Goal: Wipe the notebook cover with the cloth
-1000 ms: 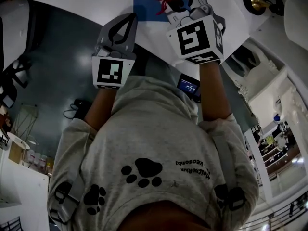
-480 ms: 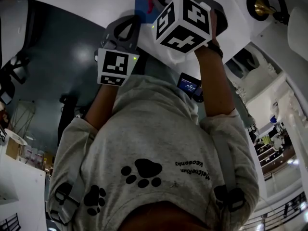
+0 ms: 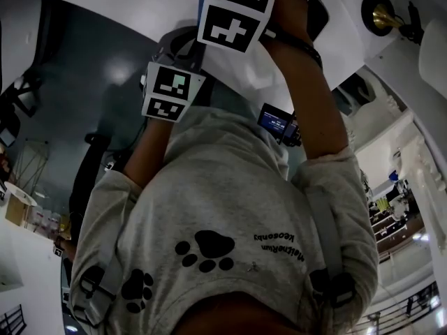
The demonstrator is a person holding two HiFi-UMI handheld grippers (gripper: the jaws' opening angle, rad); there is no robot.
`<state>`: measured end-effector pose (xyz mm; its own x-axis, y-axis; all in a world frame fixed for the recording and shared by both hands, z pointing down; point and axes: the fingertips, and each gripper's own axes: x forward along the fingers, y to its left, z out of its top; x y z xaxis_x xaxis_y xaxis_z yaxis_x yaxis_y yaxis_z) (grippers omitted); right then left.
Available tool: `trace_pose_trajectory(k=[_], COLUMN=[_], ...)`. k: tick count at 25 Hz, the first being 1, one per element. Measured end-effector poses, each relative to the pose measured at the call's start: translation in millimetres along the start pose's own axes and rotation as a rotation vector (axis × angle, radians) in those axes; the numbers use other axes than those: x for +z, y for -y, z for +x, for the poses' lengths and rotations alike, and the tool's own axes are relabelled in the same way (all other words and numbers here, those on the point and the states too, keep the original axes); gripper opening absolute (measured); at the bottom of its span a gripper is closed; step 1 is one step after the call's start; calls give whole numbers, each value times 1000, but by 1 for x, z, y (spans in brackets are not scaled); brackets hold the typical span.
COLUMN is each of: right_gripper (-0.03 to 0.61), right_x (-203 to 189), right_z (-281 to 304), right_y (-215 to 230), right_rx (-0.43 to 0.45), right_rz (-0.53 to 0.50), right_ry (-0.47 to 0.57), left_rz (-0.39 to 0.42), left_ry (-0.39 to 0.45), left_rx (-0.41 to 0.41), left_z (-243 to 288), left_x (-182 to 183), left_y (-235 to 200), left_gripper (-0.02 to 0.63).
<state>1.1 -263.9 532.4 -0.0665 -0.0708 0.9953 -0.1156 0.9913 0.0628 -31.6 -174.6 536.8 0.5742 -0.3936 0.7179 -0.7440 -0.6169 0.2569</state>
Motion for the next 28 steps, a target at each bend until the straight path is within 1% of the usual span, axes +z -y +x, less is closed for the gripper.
trace_pose_trajectory(k=[4,7,10,16,21,28], right_gripper=[55,55,55,54,54,54], right_x=[-3,-10,-24,-70,-108,-155], right_z=[5,5,4,1,0,-4], right_y=[-1,-1,0,-1,-2,-3], right_rx=[16,27,36,32,27,28], right_rz=[1,3,15,65,125,199], right_ry=[-24,-50,-83,-150,-186,-248], left_rz=[2,-4,7,-4,-10,-1], left_ry=[-41,-52,-53,-41,-38,-37], left_rx=[-4,-10,-10,-3,0,4], left_z=[2,2,1,0,0,1], left_x=[-9,-11,-12,-12,-12,-11], left_y=[-1,-1,-2,-4,-5,-6], left_gripper=[-2,-2,-2,-2,-2,-2])
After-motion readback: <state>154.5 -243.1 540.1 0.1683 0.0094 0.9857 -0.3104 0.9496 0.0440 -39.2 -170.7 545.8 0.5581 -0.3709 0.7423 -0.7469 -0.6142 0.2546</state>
